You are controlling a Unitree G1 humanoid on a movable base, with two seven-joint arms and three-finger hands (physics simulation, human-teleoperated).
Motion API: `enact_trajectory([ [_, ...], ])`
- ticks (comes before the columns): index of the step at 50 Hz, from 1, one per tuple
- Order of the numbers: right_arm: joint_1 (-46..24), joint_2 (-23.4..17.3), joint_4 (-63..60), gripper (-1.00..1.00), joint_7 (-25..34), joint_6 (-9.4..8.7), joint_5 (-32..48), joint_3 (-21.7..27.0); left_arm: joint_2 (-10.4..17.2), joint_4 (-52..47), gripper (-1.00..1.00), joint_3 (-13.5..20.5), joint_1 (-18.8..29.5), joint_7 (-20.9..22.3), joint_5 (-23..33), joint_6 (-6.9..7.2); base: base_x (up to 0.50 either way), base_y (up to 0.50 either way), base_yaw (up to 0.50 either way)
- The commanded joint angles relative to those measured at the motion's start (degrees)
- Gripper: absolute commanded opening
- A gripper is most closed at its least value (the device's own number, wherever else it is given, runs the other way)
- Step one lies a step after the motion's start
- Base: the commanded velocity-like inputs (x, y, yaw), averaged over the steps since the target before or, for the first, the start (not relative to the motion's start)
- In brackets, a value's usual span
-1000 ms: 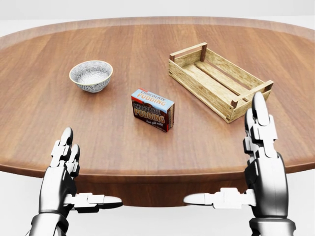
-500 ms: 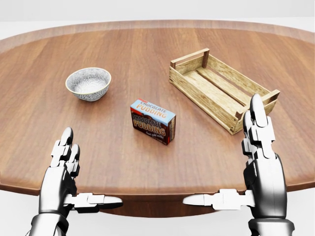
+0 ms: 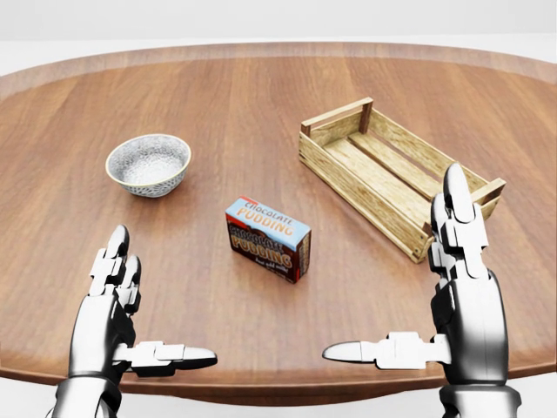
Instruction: Pick up the chocolate pudding and put it in the tray.
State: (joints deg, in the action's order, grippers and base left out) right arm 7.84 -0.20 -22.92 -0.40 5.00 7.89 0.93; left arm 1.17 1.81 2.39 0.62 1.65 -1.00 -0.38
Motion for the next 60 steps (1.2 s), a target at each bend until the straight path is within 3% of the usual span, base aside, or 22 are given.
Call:
enact_trajectory([
  [1, -0.44, -0.04, 0.37, 1.00, -0.22, 0.00, -0.18, 0.24, 0.03, 0.19, 1.00, 0.09, 0.25, -0.08, -0.15, 0.25, 0.19, -0.13, 0.00],
  [6, -0.34, -0.05, 0.35, 1.00, -0.21, 0.00, -0.16, 0.15, 0.02, -0.51, 1.00, 0.01, 0.06, -0.09, -0.13, 0.75, 0.19, -0.14, 0.00],
  [15, -0.21, -0.08, 0.45, 1.00, -0.01, 0.00, -0.06, -0.10, 0.04, 0.25, 1.00, 0.01, 0.11, 0.02, -0.04, -0.17, 0.19, -0.05, 0.00],
  [23, -0.06, -0.14, 0.41, 1.00, 0.19, 0.00, 0.06, -0.18, -0.01, -0.05, 1.00, -0.09, -0.03, 0.04, 0.07, -0.10, 0.19, 0.00, 0.00],
  [30, -0.51, -0.06, 1.35, 1.00, -0.04, 0.00, -0.28, 0.01, -0.03, -0.13, 1.00, -0.02, 0.15, -0.22, 0.03, 0.53, 0.23, 0.00, 0.00],
  [51, -0.19, -0.11, 0.92, 1.00, 0.44, 0.00, -0.23, -0.26, -0.03, -1.03, 1.00, -0.13, -0.33, -0.07, 0.25, 0.18, 0.27, 0.00, 0.00],
  [60, -0.21, -0.10, 1.08, 1.00, 0.45, 0.00, -0.25, -0.28, 0.00, -0.87, 1.00, -0.07, -0.30, -0.17, 0.56, -0.57, 0.27, 0.00, 0.00],
])
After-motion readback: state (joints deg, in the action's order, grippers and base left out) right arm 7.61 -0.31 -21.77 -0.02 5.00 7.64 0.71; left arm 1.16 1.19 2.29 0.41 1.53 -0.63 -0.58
